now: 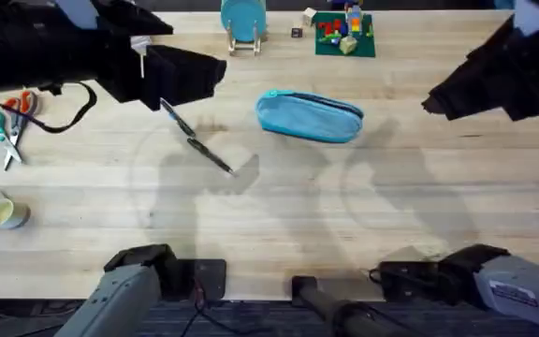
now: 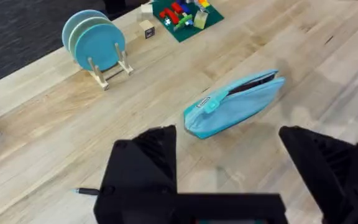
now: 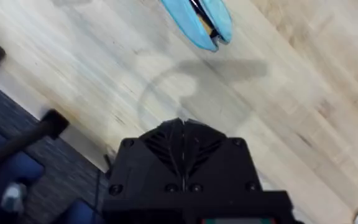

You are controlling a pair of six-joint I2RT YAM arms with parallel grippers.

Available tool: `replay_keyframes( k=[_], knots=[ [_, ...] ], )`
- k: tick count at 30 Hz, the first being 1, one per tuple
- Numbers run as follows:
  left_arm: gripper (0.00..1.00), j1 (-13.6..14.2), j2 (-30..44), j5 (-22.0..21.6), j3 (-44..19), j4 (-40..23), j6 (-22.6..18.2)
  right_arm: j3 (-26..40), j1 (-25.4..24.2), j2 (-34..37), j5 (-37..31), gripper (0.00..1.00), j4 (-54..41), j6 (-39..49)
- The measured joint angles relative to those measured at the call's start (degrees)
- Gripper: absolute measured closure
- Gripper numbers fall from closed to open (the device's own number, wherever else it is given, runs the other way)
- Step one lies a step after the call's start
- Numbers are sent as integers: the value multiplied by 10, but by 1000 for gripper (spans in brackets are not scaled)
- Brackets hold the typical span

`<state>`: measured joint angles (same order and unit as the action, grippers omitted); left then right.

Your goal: Unzip the bag, pick up the pens from the table one at a time and place them inside, then zip the bag closed.

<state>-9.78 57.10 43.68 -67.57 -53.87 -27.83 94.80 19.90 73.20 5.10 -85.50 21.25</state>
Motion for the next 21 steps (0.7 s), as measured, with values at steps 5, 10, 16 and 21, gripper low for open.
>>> replay_keyframes(
  k=[5,10,16,21],
  knots=[
    [7,0,0,0,0,0,0,0,0,16,0,971,2,32],
    [6,0,0,0,0,-5,0,0,0,43,0,971,3,56],
    [7,0,0,0,0,-9,0,0,0,51,0,970,28,92],
    [7,0,0,0,0,-9,0,0,0,55,0,971,46,121]
  ],
)
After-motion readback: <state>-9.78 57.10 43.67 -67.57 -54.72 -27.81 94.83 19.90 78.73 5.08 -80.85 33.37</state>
